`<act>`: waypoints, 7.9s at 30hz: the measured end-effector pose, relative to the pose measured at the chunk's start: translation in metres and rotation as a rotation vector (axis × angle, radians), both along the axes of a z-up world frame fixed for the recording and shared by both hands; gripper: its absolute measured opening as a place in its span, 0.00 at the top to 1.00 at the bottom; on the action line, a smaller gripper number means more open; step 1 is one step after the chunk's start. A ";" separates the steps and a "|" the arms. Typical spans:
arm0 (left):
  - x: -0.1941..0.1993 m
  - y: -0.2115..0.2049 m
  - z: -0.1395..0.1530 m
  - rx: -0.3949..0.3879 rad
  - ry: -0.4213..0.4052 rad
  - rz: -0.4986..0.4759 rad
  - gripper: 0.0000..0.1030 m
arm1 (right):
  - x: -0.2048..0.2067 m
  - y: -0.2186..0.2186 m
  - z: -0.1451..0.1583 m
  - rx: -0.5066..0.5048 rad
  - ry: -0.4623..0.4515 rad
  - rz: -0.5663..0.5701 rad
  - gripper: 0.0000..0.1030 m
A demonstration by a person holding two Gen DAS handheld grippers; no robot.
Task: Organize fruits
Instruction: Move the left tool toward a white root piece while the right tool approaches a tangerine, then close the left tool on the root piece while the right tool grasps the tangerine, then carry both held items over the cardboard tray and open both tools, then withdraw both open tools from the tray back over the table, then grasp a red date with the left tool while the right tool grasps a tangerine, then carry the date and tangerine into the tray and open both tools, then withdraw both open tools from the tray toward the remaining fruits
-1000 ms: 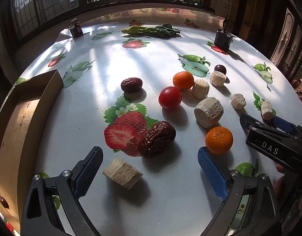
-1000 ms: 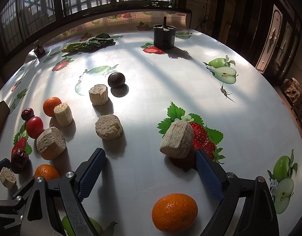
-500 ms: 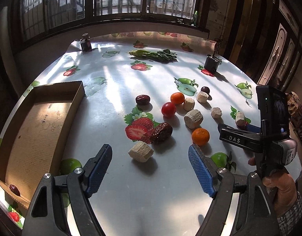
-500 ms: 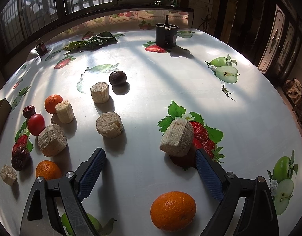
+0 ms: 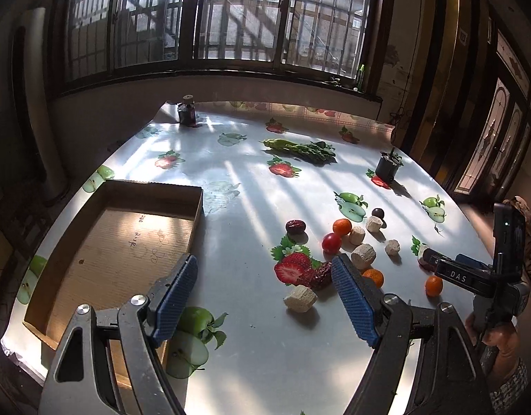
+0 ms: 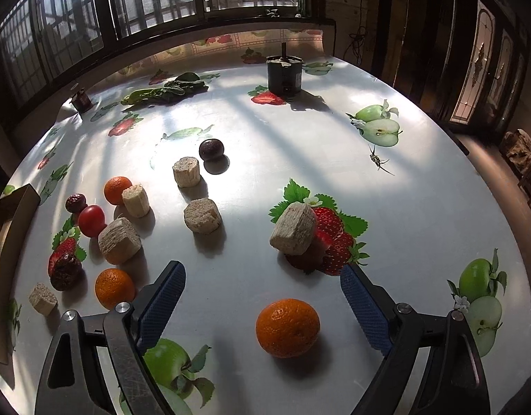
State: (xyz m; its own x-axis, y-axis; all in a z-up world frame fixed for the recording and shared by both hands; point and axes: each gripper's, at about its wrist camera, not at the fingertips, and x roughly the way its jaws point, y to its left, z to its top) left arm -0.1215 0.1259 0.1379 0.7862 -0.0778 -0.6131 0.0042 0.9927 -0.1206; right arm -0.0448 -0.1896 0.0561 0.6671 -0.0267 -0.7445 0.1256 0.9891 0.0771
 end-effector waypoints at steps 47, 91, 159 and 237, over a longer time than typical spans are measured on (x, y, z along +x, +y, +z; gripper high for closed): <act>0.086 -0.059 -0.123 0.095 0.321 -0.229 0.66 | 0.016 0.098 -0.035 0.060 0.046 0.333 0.61; 0.163 0.218 -0.034 -0.119 0.301 0.117 0.65 | 0.074 0.361 0.066 0.115 -0.010 0.695 0.67; 0.102 -0.078 -0.105 0.009 0.342 -0.258 0.37 | -0.012 -0.039 -0.025 0.172 0.059 0.098 0.53; 0.054 0.181 -0.020 -0.122 0.120 0.307 0.24 | 0.022 0.306 0.037 0.122 -0.071 0.509 0.34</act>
